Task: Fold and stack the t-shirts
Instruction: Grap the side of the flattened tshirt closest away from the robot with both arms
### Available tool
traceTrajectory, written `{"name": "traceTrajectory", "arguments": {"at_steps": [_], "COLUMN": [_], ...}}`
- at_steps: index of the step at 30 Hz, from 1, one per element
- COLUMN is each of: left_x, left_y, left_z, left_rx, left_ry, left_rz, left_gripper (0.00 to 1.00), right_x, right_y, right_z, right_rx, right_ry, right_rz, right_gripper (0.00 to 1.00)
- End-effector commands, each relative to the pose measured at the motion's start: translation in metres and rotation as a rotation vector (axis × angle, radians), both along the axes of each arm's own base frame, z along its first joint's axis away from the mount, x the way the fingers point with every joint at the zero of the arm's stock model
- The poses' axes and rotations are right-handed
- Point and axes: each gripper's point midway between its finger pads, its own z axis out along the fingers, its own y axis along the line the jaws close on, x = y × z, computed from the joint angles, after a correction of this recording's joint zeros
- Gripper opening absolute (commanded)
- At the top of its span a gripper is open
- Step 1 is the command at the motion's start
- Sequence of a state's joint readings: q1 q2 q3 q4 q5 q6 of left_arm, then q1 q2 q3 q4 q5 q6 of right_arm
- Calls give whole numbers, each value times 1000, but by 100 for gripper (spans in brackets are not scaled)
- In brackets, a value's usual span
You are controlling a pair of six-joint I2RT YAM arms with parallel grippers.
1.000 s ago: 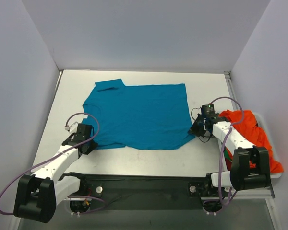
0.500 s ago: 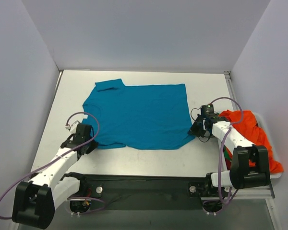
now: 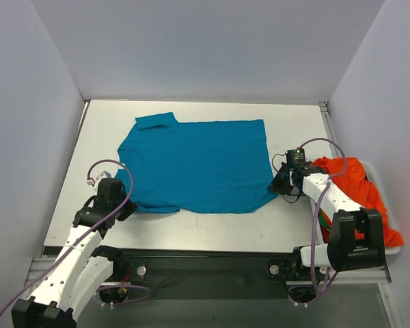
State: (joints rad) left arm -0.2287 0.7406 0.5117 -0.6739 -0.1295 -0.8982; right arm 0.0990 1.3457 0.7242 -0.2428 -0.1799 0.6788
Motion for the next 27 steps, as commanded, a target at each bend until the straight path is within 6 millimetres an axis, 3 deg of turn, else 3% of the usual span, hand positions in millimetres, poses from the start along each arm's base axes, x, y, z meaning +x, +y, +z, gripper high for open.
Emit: {"name": "traceTrajectory", "arguments": {"at_steps": [1,7,12,19,22,27], "left_x": [-6,-12,-12,-9,-3,24], "left_y": [-8,-15,-22,-30,-32,-37], "left_z": [19,34,62,75,77,81], "left_rx": [-37,-87,-135,-167,-169,-163], "left_ry": [-16,-32,-81,-95,-111,-139], "left_rz": [-35,-45,-69,-100,-102,-109], "left_gripper": [1,1,2,2,2,2], "right_x": [-2,-4,-5,-7,-4,4], "right_y": [-4,-4,-7,-11,-14,-16], "right_z": [9,13,19,28,33,38], "right_rx": [-12,-10,-17,-28,-35,-39], "right_ry": [-20,-29,-45,-59,-72,-75], "right_rz": [4,3,-1,-6,-12,-17], "right_gripper": [0,0,0,0,0,0]}}
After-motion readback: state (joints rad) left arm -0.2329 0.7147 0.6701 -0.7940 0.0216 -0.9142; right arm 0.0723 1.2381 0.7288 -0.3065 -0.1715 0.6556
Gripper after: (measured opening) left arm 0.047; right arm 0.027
